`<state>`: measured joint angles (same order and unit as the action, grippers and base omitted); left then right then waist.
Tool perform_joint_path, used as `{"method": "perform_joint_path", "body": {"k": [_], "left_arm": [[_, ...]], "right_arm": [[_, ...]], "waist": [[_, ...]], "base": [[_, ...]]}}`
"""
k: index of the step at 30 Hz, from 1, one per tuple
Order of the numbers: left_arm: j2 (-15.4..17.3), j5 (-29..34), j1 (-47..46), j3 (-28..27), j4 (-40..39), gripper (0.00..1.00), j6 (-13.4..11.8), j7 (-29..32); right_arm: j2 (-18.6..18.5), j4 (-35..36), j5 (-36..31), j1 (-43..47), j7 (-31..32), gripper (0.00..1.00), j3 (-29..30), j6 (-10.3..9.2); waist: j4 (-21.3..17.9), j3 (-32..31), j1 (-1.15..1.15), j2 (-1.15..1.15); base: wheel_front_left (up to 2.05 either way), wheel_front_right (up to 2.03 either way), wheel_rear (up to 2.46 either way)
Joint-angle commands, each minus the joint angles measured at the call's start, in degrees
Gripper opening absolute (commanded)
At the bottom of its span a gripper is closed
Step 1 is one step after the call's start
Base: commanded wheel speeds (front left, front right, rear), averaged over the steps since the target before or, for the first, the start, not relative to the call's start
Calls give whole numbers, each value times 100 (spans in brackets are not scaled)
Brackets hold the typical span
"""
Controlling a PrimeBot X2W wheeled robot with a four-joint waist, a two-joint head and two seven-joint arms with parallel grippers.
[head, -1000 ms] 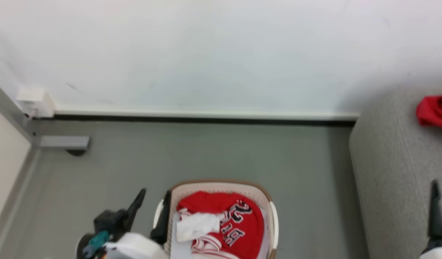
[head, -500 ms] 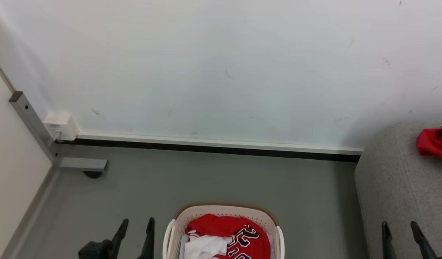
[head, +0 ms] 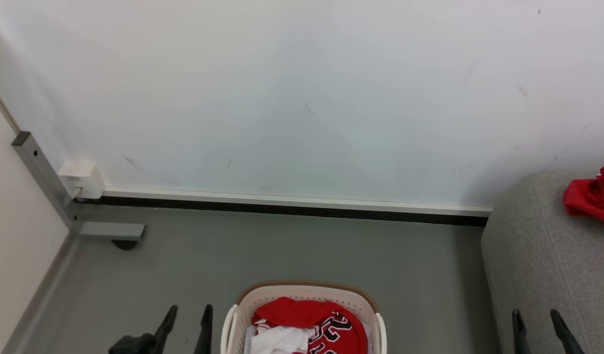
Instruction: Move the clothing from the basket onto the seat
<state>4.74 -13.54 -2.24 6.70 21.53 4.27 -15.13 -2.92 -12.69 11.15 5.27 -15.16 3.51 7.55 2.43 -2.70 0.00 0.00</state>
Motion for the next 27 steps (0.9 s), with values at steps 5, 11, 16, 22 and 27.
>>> {"method": "perform_joint_path", "body": {"k": [5,11,16,22,27], "left_arm": [[-32,139,84,-66,64,100,72,-3],[-79,186,57,-131,111,100,114,-3],[-113,215,-57,-144,163,100,131,-3],[-137,313,-410,-4,395,100,163,-3],[-149,440,-1016,227,753,100,157,-3]], "right_arm": [[-1,-26,82,36,1,100,-42,-13],[-1,11,58,-41,1,100,-106,-13],[-2,76,54,-131,1,100,-119,-13],[-2,189,18,-260,1,100,-150,-13],[-2,363,40,-545,1,100,-173,-13]], "waist": [[-19,-14,0,0],[-99,59,0,0],[-247,194,0,0],[-506,500,0,0],[-776,1021,0,0]], "base": [[0,0,0],[0,0,0],[0,0,0],[0,0,0],[0,0,0]]}}
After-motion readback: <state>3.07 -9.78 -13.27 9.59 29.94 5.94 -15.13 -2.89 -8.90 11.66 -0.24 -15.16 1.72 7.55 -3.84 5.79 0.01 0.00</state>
